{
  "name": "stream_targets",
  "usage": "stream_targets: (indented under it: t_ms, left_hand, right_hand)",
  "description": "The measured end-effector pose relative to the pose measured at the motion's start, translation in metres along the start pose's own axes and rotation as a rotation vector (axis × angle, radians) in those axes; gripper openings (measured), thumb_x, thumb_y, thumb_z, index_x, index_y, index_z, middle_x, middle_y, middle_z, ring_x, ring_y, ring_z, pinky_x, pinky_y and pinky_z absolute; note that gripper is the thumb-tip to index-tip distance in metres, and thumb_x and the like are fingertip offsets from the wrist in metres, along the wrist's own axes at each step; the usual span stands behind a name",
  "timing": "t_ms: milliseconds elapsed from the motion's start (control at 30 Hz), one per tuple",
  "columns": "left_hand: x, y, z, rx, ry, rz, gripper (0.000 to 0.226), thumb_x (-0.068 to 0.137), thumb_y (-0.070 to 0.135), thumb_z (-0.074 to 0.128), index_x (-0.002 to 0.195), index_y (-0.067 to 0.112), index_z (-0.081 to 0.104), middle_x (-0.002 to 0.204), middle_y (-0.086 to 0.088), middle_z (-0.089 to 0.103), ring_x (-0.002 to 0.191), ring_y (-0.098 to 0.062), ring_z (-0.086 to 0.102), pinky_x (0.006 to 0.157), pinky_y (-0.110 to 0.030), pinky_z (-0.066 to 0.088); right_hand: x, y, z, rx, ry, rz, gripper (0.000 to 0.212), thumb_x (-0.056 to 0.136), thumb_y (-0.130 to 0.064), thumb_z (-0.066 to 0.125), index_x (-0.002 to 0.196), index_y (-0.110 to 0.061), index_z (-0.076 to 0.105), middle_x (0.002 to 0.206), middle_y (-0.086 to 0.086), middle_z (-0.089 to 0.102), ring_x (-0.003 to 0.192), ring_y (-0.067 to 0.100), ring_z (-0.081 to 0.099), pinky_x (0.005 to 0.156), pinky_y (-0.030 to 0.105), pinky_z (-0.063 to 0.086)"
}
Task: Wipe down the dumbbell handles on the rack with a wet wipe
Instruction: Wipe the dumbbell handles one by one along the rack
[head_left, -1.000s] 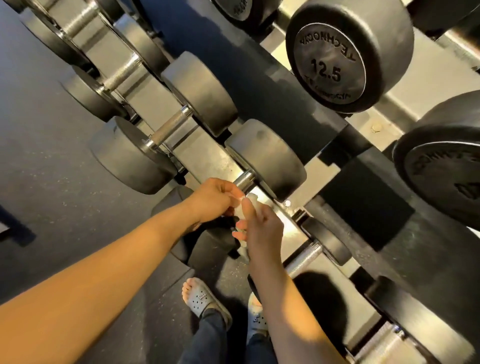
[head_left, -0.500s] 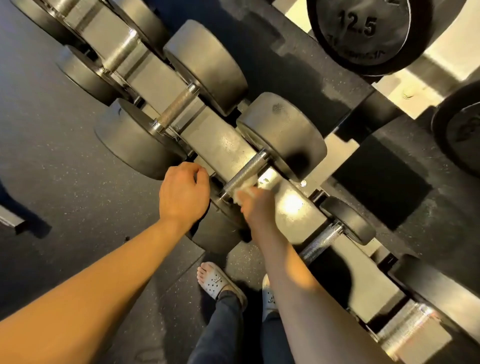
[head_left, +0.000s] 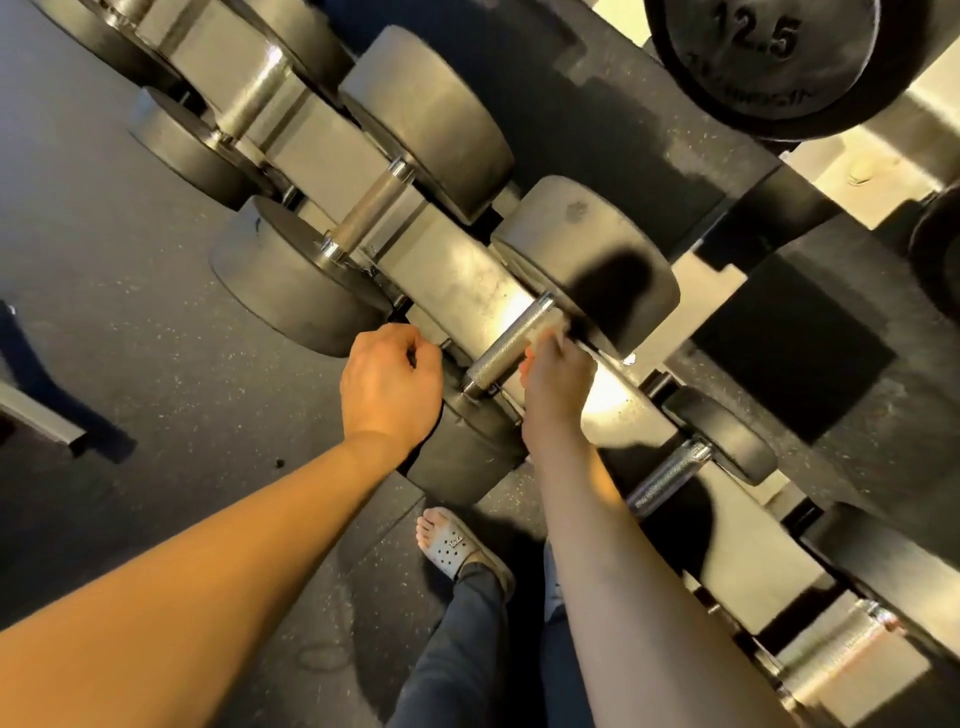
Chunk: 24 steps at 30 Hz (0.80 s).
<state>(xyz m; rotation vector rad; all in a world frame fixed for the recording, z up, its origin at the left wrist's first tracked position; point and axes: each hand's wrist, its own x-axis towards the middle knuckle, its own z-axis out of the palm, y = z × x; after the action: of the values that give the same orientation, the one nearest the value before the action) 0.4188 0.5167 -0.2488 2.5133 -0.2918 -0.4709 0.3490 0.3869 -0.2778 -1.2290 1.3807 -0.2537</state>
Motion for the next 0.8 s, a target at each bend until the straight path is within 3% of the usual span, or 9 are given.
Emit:
stream_targets:
  t_ms: [67, 133, 200, 300, 400, 500, 567, 633, 800]
  left_hand:
    - [0.0, -0.001, 0.0, -0.005, 0.0, -0.006, 0.032, 0.091, 0.035, 0.038, 0.072, 0.022, 0.061, 0.098, 0.003, 0.07, 0.088, -0.023, 0.059, 0.072, -0.043, 0.053]
    - [0.002, -0.004, 0.001, -0.008, -0.006, -0.016, 0.03, 0.09, 0.034, 0.039, 0.067, 0.025, 0.056, 0.091, 0.005, 0.068, 0.083, -0.024, 0.058, 0.07, -0.041, 0.052]
    - [0.002, -0.005, 0.002, -0.015, -0.012, -0.013, 0.029, 0.089, 0.032, 0.04, 0.064, 0.024, 0.052, 0.085, 0.005, 0.065, 0.079, -0.025, 0.056, 0.065, -0.039, 0.049]
    - [0.003, -0.006, 0.003, -0.019, 0.003, 0.008, 0.028, 0.089, 0.03, 0.043, 0.063, 0.024, 0.05, 0.076, 0.006, 0.06, 0.078, -0.024, 0.054, 0.061, -0.035, 0.042]
    - [0.002, -0.007, 0.004, -0.009, 0.01, 0.021, 0.026, 0.089, 0.03, 0.043, 0.067, 0.024, 0.054, 0.091, 0.004, 0.067, 0.091, -0.021, 0.056, 0.067, -0.036, 0.044]
    - [0.001, -0.01, 0.006, -0.01, 0.021, 0.044, 0.026, 0.092, 0.028, 0.044, 0.076, 0.017, 0.061, 0.098, -0.001, 0.069, 0.099, -0.02, 0.054, 0.072, -0.038, 0.045]
    - [0.001, -0.01, 0.007, -0.013, 0.028, 0.045, 0.025, 0.096, 0.024, 0.046, 0.085, 0.011, 0.065, 0.099, -0.003, 0.068, 0.101, -0.017, 0.051, 0.074, -0.035, 0.041]
    - [0.0, -0.01, 0.007, -0.01, 0.036, 0.042, 0.025, 0.098, 0.022, 0.047, 0.09, 0.009, 0.067, 0.102, -0.004, 0.069, 0.099, -0.012, 0.046, 0.076, -0.032, 0.037]
    - [0.0, -0.01, 0.006, 0.005, 0.042, 0.037, 0.025, 0.098, 0.023, 0.047, 0.089, 0.012, 0.068, 0.109, -0.002, 0.07, 0.103, -0.011, 0.046, 0.08, -0.03, 0.035]
  right_hand:
    - [-0.006, 0.005, -0.003, -0.16, -0.042, -0.096, 0.031, 0.104, -0.019, 0.051, 0.09, -0.001, 0.073, 0.079, 0.007, 0.067, 0.077, 0.018, 0.064, 0.074, 0.037, 0.055]
    - [-0.012, 0.005, -0.012, -0.294, -0.125, -0.13, 0.038, 0.102, -0.017, 0.054, 0.067, -0.008, 0.063, 0.065, -0.001, 0.063, 0.065, 0.008, 0.06, 0.064, 0.03, 0.052]
    - [-0.012, 0.01, -0.018, -0.357, -0.237, -0.12, 0.045, 0.1, -0.017, 0.059, 0.057, -0.01, 0.053, 0.049, -0.012, 0.05, 0.05, 0.002, 0.047, 0.054, 0.022, 0.04]
    - [-0.019, 0.018, -0.015, -0.434, -0.42, -0.08, 0.031, 0.094, -0.021, 0.07, 0.066, -0.012, 0.06, 0.065, -0.005, 0.059, 0.062, 0.006, 0.052, 0.059, 0.022, 0.042]
    - [-0.015, 0.023, -0.015, -0.401, -0.525, -0.092, 0.029, 0.092, -0.021, 0.073, 0.069, -0.011, 0.058, 0.068, -0.001, 0.058, 0.066, 0.009, 0.051, 0.063, 0.019, 0.043]
    - [0.001, 0.02, -0.025, -0.42, -0.645, -0.027, 0.014, 0.091, -0.018, 0.073, 0.084, -0.007, 0.07, 0.072, -0.003, 0.065, 0.064, 0.003, 0.055, 0.059, 0.012, 0.043]
    - [0.012, 0.016, -0.025, -0.384, -0.62, 0.089, 0.004, 0.092, -0.008, 0.07, 0.091, -0.012, 0.071, 0.076, 0.005, 0.067, 0.063, 0.008, 0.055, 0.055, 0.017, 0.044]
    - [0.02, 0.011, -0.021, -0.224, -0.508, 0.227, 0.012, 0.094, 0.004, 0.06, 0.091, -0.003, 0.069, 0.073, 0.013, 0.062, 0.059, 0.014, 0.05, 0.05, 0.02, 0.041]
    - [0.019, -0.01, -0.015, 0.501, -0.088, 0.488, 0.017, 0.093, 0.008, 0.057, 0.08, -0.004, 0.058, 0.072, 0.01, 0.06, 0.066, 0.018, 0.057, 0.06, 0.025, 0.049]
